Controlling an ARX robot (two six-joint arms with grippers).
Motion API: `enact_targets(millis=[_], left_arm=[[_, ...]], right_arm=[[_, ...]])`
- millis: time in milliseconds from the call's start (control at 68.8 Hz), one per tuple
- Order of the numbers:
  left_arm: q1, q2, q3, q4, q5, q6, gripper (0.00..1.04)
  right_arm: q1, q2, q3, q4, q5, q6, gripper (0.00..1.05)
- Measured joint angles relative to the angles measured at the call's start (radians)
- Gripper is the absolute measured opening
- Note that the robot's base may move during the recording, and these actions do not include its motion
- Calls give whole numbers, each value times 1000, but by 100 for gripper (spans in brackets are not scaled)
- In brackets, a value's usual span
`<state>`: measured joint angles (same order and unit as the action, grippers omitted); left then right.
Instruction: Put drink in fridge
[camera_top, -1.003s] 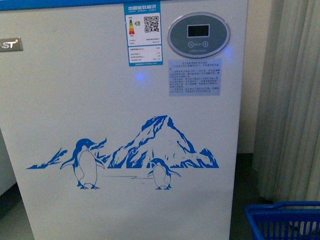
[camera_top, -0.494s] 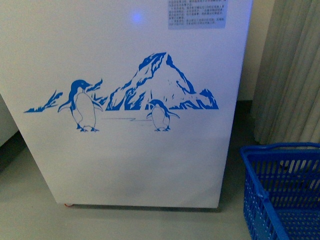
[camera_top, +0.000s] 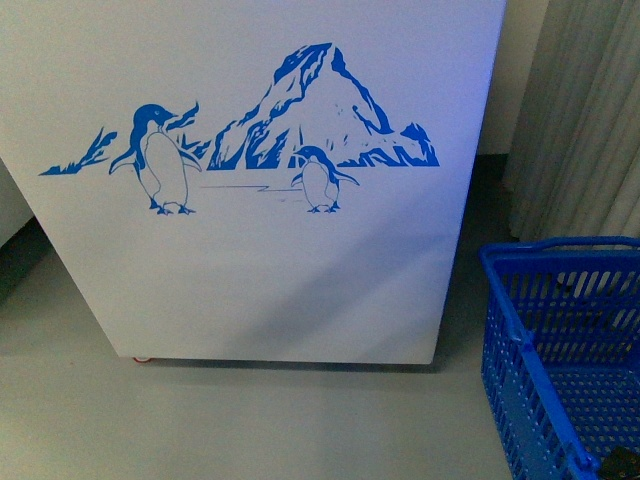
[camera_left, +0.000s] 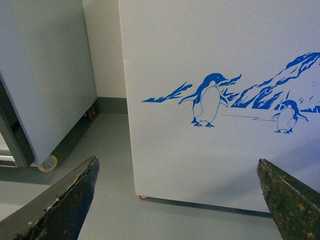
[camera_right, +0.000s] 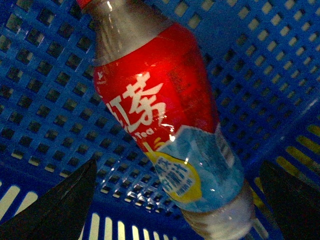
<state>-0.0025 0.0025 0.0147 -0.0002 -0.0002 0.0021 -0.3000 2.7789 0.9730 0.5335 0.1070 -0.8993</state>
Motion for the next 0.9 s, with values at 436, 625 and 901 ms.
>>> enact_targets(millis=[436, 625, 901], left_arm=[[0, 0, 0, 0, 0, 0, 97], [0, 0, 0, 0, 0, 0, 97], [0, 0, 0, 0, 0, 0, 97]], right_arm=[[-3, 155, 145, 13, 5, 25, 97], [-17, 173, 153, 19, 0, 48, 84], [-13, 143, 87, 58, -8, 108, 53]])
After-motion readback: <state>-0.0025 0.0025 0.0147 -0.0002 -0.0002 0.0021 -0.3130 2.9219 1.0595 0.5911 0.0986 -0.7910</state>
